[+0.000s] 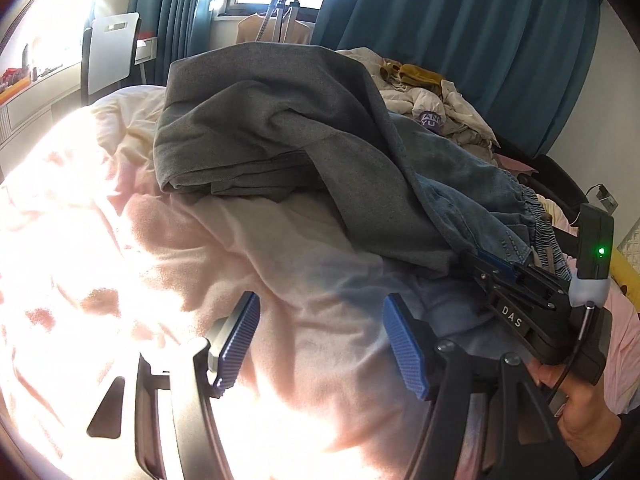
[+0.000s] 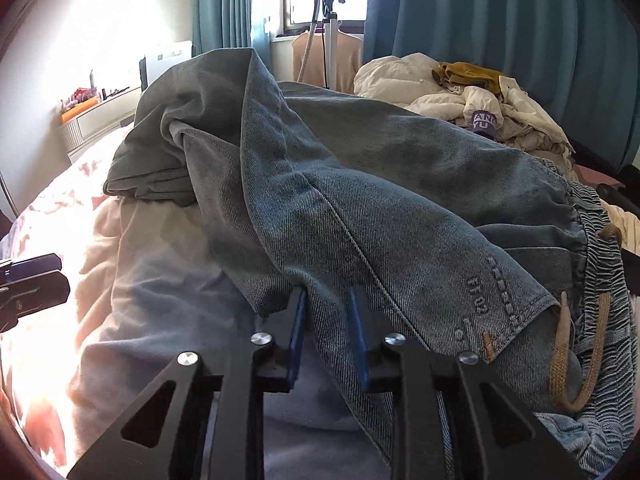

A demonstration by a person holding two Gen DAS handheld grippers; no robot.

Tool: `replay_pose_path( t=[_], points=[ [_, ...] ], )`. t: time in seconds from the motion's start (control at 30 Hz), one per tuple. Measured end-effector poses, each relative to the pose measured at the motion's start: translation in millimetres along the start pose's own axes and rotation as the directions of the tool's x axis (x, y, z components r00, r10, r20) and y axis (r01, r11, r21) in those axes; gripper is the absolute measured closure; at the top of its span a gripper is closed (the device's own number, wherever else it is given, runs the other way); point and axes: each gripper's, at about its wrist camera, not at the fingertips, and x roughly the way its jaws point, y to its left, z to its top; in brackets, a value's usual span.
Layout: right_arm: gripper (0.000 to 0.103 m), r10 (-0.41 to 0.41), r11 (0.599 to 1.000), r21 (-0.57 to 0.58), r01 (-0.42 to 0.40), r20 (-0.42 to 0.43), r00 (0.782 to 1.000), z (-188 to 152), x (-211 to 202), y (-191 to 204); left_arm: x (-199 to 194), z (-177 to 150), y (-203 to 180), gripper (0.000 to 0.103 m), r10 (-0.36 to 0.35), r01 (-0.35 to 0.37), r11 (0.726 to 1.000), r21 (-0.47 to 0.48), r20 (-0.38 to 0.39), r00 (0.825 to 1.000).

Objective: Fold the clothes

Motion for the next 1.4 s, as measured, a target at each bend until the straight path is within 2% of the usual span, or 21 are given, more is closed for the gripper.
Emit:
replay_pose_path(
  t=[0.2, 0.33, 0.5, 0.6, 0.7, 0.77, 0.83, 0.93, 0.97, 1.03, 1.13, 1.2, 1.23, 1.27, 1.33, 1.4],
  points=[
    [0.092, -0.020, 1.000, -0.011, 0.021, 0.051, 0.998, 4.1, -22.3, 0.6, -6.1, 0.4, 2.8, 0.037, -0.009, 0.010, 1.000, -0.024, 0.014, 1.000],
    [0.092, -0.030, 0.999, -0.024, 0.032, 0.088, 0.996, 2.0, -56.7, 1.9, -21.0, -0.4, 0.0, 0.037, -0.006, 0.007, 1.000, -0.022, 0.047, 0.999],
    [0.093, -0.048, 0.994, -0.096, 0.054, 0.066, 0.997, -16.6, -103.1, 11.8, -49.8, -1.6, -3.4, 0.037, -0.004, 0.006, 1.000, -0.021, 0.100, 0.995],
    [0.093, -0.048, 0.990, -0.129, 0.049, 0.011, 0.999, -30.6, -122.4, 19.5, -67.8, -2.2, -1.8, 0.037, -0.004, 0.009, 0.999, -0.035, 0.126, 0.992],
    [0.093, -0.025, 0.994, -0.104, 0.015, -0.099, 0.995, -46.1, -132.8, 18.3, -82.3, -6.9, 3.8, 0.037, -0.009, 0.018, 0.997, -0.069, 0.140, 0.990],
    [0.093, -0.001, 0.998, -0.060, -0.011, -0.195, 0.981, -57.6, -126.9, 15.2, -88.2, -10.2, 9.2, 0.037, -0.014, 0.028, 0.995, -0.096, 0.142, 0.990],
    [0.093, 0.049, 0.999, 0.008, -0.049, -0.290, 0.956, -66.0, -112.2, 9.3, -91.6, -12.5, 13.6, 0.037, -0.019, 0.036, 0.992, -0.120, 0.140, 0.990],
    [0.092, 0.129, 0.986, 0.143, -0.088, -0.310, 0.942, -68.2, -105.9, -6.4, -93.7, -14.5, 16.9, 0.037, -0.006, 0.025, 0.991, -0.132, 0.140, 0.990],
    [0.092, 0.153, 0.977, 0.191, -0.098, -0.297, 0.943, -68.0, -107.5, -12.8, -94.0, -14.9, 17.3, 0.037, -0.001, 0.019, 0.991, -0.132, 0.138, 0.990],
    [0.088, 0.175, 0.951, 0.289, -0.108, -0.218, 0.960, -66.7, -122.8, -29.1, -94.8, -15.7, 17.6, 0.037, -0.005, 0.023, 0.990, -0.139, 0.133, 0.991],
    [0.083, 0.192, 0.894, 0.428, -0.134, -0.094, 0.977, -64.8, -145.8, -53.5, -97.0, -19.7, 20.7, 0.037, -0.014, 0.032, 0.989, -0.144, 0.127, 0.992],
    [0.068, 0.182, 0.846, 0.513, -0.148, -0.015, 0.983, -64.8, -160.9, -70.0, -96.9, -21.6, 20.6, 0.037, -0.012, 0.029, 0.989, -0.143, 0.124, 0.992],
    [0.047, 0.146, 0.823, 0.553, -0.127, 0.009, 0.989, -68.4, -167.7, -78.7, -96.3, -22.3, 20.2, 0.037, -0.010, 0.027, 0.989, -0.144, 0.121, 0.993],
    [0.033, 0.117, 0.799, 0.591, -0.114, 0.033, 0.993, -71.6, -173.8, -87.0, -95.6, -22.8, 19.7, 0.037, -0.007, 0.024, 0.989, -0.145, 0.116, 0.993],
    [0.027, 0.078, 0.747, 0.656, -0.110, 0.079, 0.994, -77.8, -184.1, -101.4, -94.6, -24.2, 19.1, 0.037, -0.010, 0.026, 0.988, -0.151, 0.109, 0.994],
    [0.027, 0.057, 0.695, 0.713, -0.093, 0.075, 0.996, -87.4, -186.1, -113.6, -93.6, -24.6, 19.2, 0.037, -0.012, 0.028, 0.987, -0.156, 0.102, 0.995]
  ],
)
